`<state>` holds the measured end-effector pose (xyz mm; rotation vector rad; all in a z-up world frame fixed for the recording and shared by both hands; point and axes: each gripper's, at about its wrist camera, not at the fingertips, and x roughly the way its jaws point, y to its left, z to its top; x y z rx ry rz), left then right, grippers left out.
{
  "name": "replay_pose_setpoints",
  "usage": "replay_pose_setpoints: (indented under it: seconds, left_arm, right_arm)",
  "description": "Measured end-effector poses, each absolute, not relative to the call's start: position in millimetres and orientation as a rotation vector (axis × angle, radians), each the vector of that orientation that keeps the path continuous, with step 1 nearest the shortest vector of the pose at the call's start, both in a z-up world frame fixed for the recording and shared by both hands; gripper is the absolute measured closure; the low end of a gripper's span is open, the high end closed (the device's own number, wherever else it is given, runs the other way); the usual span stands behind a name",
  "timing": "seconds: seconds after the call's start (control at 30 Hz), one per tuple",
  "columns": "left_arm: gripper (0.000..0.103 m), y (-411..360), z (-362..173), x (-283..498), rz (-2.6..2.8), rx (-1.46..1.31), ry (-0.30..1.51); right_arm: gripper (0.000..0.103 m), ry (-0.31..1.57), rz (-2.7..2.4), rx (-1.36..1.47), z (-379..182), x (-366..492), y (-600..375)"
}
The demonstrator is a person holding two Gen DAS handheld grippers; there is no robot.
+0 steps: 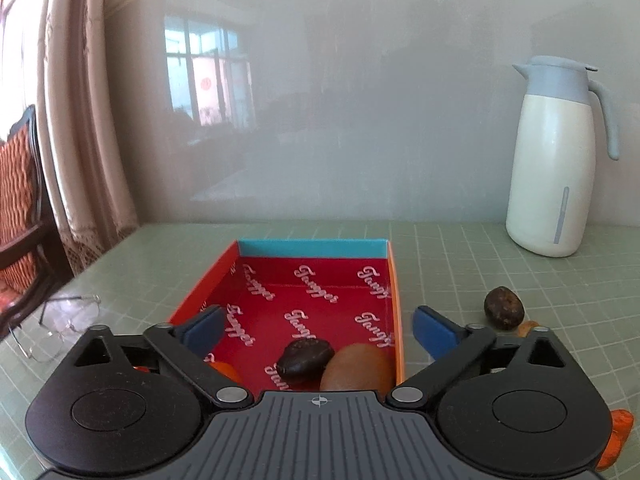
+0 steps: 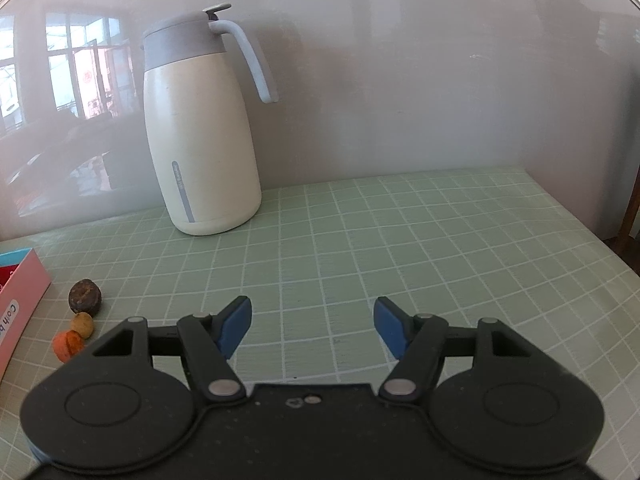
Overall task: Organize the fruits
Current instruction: 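Lift the open left gripper out of the box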
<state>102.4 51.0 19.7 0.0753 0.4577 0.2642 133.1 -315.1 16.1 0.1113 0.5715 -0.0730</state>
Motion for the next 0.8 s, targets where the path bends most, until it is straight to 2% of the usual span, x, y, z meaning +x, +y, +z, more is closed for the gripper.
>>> replay_pose_setpoints:
  seconds: [0.1,0.2,0.8]
  left_arm:
    - [0.002,49.8,18.9,104.0,0.266,0.087,0.468]
    - [0.0,51.4,19.9,103.7,0.271,0.084,0.464]
    - [0.0,74.5,20.0,97.6,0.269,0.031,0.463]
  right_arm:
    - [0.034,0.572,-0.076,0.111,15.7,133.1,-315.5]
    - [0.026,0.569,-0.077,0.112,15.8,133.3,-314.3]
    - [0.026,0.588,-0.036,0.089,11.8,149.1,-281.4]
